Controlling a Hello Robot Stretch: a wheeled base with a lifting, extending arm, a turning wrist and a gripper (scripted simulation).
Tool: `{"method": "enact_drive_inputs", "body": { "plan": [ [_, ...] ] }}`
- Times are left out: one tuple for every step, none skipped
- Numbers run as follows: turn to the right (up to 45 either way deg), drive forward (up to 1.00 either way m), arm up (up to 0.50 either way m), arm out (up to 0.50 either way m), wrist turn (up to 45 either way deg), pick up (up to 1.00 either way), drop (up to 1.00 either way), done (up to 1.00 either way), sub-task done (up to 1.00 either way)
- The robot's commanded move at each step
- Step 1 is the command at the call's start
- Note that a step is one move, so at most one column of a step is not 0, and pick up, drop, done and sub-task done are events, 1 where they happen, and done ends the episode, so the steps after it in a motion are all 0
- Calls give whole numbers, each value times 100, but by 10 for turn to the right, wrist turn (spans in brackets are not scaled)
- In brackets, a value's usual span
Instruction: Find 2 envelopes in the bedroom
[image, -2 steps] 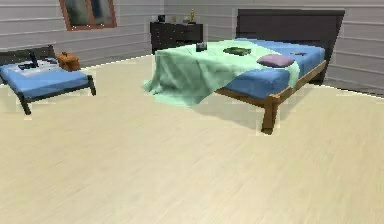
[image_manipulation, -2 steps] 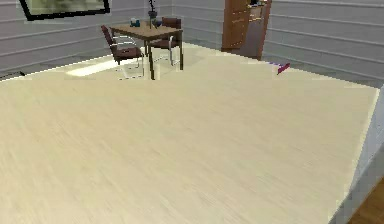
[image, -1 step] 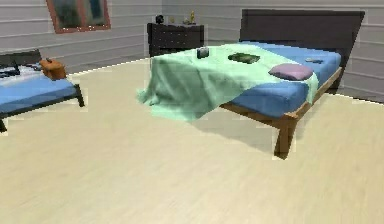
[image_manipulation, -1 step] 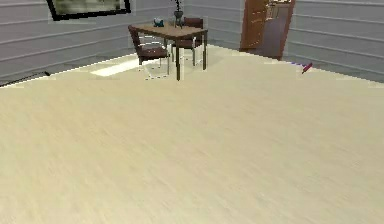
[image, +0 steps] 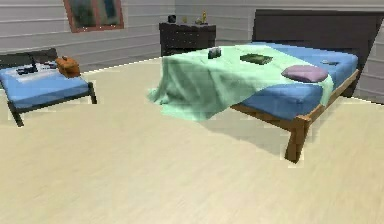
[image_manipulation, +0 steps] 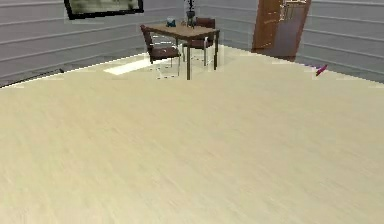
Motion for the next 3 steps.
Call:
{"method": "enact_drive_inputs", "body": {
  "plan": [
    [0,100,0,0,0,0,0,0,0],
    [-30,0,0,0,0,0,0,0,0],
    [0,55,0,0,0,0,0,0,0]
  ]
}}
